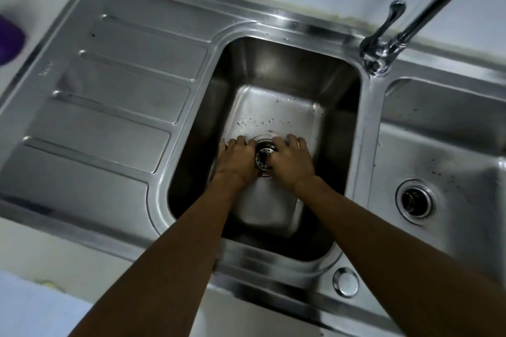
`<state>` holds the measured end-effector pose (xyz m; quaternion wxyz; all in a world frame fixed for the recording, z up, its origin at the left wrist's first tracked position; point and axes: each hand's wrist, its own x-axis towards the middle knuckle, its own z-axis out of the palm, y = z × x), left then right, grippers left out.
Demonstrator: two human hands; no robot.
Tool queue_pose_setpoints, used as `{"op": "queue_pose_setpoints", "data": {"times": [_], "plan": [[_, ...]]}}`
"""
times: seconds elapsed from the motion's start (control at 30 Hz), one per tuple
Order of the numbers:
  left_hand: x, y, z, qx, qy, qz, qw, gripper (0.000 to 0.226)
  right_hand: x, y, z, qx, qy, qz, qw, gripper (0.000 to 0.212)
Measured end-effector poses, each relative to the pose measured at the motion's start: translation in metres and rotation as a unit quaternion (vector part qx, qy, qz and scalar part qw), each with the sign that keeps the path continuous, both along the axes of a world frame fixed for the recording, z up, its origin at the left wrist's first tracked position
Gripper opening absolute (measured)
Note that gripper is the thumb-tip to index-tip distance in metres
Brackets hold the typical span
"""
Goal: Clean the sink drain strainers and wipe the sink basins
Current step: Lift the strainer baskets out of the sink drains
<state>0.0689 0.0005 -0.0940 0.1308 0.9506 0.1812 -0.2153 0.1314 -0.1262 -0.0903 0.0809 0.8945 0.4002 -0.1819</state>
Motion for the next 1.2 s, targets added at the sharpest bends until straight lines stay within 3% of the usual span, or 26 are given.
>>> {"op": "queue_pose_setpoints", "data": {"times": [0.17,0.3,0.47,0.63,0.87,1.2], "plan": [[-0.011,-0.001,0.03,0.006,-0.02,0.001,1.0,0.06,-0.011,-0.008,0.024,0.058,-0.019,-0.026,0.998,0.061],[-0.019,0.001,0.077,0.018,-0.041,-0.026,0.999,0.067,-0.022,-0.017,0.065,0.103,-0.04,-0.058,0.992,0.081],[-0.024,-0.028,0.162,0.052,-0.1,-0.087,0.99,0.077,-0.039,-0.057,0.145,0.164,-0.08,-0.111,0.977,0.091],[-0.014,-0.102,0.201,0.021,-0.158,-0.148,0.976,0.074,-0.049,-0.14,0.196,0.181,-0.124,-0.167,0.961,0.092],[-0.005,-0.228,0.175,0.0,-0.164,-0.222,0.961,0.074,-0.055,-0.26,0.172,0.133,-0.079,-0.252,0.955,0.1],[0.013,-0.298,0.068,0.024,-0.009,-0.206,0.978,0.061,-0.028,-0.318,0.061,0.051,0.052,-0.206,0.976,0.096]]}}
